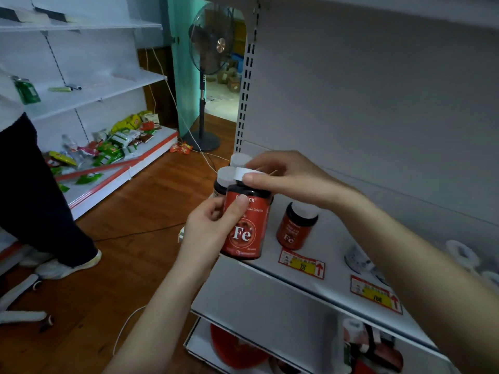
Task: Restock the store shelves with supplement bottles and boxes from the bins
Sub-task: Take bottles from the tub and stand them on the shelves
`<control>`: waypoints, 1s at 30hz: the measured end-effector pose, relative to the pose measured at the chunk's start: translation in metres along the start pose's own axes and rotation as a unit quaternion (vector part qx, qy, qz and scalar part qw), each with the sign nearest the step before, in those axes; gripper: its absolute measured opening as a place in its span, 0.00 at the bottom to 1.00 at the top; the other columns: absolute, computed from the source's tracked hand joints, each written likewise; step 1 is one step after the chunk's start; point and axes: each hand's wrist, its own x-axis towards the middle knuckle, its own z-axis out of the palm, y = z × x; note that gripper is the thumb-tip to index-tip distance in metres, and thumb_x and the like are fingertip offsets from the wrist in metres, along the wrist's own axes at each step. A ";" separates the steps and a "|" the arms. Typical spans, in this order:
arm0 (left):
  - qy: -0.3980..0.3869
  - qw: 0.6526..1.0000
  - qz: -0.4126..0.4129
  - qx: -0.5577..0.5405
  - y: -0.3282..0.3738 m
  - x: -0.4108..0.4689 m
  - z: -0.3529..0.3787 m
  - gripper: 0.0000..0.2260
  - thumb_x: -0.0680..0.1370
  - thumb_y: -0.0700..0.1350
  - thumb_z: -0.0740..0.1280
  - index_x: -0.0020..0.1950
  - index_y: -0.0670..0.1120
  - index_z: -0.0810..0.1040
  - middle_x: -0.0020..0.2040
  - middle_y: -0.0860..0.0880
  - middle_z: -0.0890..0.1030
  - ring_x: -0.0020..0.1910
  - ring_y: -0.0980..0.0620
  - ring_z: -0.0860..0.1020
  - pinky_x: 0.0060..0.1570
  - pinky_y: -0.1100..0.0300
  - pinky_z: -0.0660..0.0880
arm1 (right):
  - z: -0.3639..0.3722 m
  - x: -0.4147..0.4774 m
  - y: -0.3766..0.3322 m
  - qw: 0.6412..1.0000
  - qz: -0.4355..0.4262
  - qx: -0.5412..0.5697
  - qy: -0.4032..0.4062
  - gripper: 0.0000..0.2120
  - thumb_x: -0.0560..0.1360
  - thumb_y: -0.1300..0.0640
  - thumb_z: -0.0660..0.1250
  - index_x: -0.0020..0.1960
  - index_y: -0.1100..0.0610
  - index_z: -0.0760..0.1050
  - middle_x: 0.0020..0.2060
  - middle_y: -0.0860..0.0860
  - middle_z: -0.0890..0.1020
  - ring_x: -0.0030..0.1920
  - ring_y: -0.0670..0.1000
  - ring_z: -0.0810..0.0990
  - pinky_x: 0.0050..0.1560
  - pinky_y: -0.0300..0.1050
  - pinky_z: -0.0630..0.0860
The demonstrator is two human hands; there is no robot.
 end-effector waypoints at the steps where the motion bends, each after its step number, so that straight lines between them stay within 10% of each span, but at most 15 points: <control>1: -0.013 1.000 0.002 -0.001 0.000 -0.003 0.002 0.16 0.66 0.58 0.64 0.48 0.51 0.77 0.43 0.53 0.82 0.38 0.61 0.82 0.32 0.71 0.75 | 0.000 -0.005 -0.001 1.000 0.008 0.003 0.015 0.12 0.72 0.46 0.66 0.53 0.49 0.77 0.50 0.45 0.80 0.50 0.44 0.79 0.49 0.40 0.78; 13: -0.092 0.993 0.059 0.054 -0.025 -0.030 0.016 0.16 0.71 0.49 0.67 0.58 0.54 0.70 0.50 0.62 0.75 0.45 0.75 0.75 0.40 0.77 0.73 | -0.016 -0.054 0.014 0.981 0.110 0.086 0.138 0.13 0.70 0.51 0.71 0.52 0.54 0.77 0.47 0.52 0.81 0.47 0.48 0.81 0.46 0.38 0.79; 17: -0.039 0.983 0.108 0.146 -0.040 -0.025 0.024 0.17 0.72 0.56 0.64 0.59 0.53 0.73 0.52 0.61 0.77 0.53 0.64 0.76 0.49 0.71 0.72 | -0.030 -0.056 0.014 0.965 0.101 0.093 0.222 0.12 0.69 0.53 0.72 0.52 0.53 0.77 0.43 0.48 0.80 0.45 0.46 0.80 0.46 0.39 0.79; 22: -0.044 0.917 0.133 0.372 -0.094 -0.029 0.042 0.25 0.77 0.53 0.63 0.69 0.40 0.69 0.68 0.42 0.71 0.69 0.46 0.66 0.64 0.60 0.61 | -0.056 -0.071 0.022 0.952 0.091 0.015 0.291 0.10 0.69 0.55 0.73 0.49 0.52 0.76 0.41 0.42 0.77 0.42 0.41 0.76 0.48 0.39 0.75; 30: -0.088 0.807 0.137 0.568 -0.148 -0.033 0.075 0.31 0.75 0.59 0.53 0.67 0.36 0.70 0.66 0.37 0.72 0.67 0.39 0.69 0.62 0.41 0.64 | -0.067 -0.096 0.073 0.955 0.153 -0.078 0.242 0.14 0.68 0.56 0.73 0.52 0.51 0.75 0.51 0.47 0.78 0.50 0.46 0.76 0.48 0.39 0.74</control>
